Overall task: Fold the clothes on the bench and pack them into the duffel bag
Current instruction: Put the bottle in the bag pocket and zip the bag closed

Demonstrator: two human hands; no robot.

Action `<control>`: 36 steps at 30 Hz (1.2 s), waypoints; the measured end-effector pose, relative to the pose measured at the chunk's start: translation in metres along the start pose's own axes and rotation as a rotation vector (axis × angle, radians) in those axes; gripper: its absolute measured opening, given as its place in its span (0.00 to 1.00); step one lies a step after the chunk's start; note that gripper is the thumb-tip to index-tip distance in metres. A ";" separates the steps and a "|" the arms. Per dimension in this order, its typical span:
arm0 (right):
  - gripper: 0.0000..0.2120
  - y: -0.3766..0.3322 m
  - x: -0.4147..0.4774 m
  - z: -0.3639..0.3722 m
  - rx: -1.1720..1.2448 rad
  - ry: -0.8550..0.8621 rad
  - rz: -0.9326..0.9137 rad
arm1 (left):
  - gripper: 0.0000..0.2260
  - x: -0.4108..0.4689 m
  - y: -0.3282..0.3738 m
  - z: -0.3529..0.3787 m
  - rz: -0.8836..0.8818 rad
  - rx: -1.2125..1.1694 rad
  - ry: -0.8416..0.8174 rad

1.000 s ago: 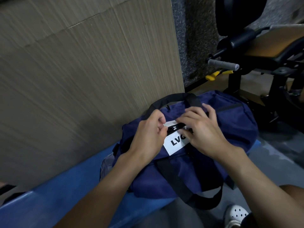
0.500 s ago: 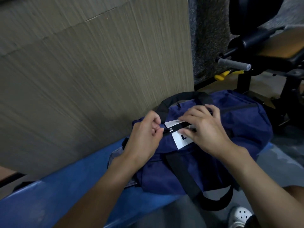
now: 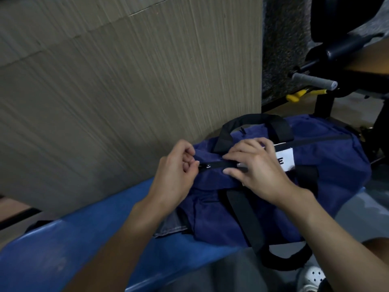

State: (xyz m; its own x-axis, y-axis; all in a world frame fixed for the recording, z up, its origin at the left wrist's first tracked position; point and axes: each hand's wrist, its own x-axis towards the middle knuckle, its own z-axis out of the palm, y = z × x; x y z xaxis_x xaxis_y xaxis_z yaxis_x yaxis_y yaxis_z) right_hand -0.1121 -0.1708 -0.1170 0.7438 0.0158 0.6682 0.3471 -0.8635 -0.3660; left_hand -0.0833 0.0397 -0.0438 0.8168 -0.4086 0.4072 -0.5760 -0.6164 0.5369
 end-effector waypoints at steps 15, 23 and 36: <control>0.05 -0.014 0.009 0.017 -0.017 0.026 0.001 | 0.07 -0.010 -0.025 -0.025 -0.060 -0.032 0.027; 0.06 -0.012 0.007 0.019 0.002 0.006 0.015 | 0.07 -0.017 -0.047 -0.037 -0.088 -0.031 0.032; 0.12 -0.071 -0.040 0.012 0.005 -0.073 -0.076 | 0.07 -0.079 -0.091 -0.019 -0.308 -0.162 -0.006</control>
State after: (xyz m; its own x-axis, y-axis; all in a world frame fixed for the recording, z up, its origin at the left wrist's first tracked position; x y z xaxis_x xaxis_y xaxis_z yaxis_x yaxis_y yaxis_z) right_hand -0.1594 -0.1039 -0.1251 0.7549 0.1177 0.6452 0.4065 -0.8559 -0.3195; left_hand -0.0958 0.1409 -0.1105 0.9530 -0.2242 0.2036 -0.2994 -0.5965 0.7447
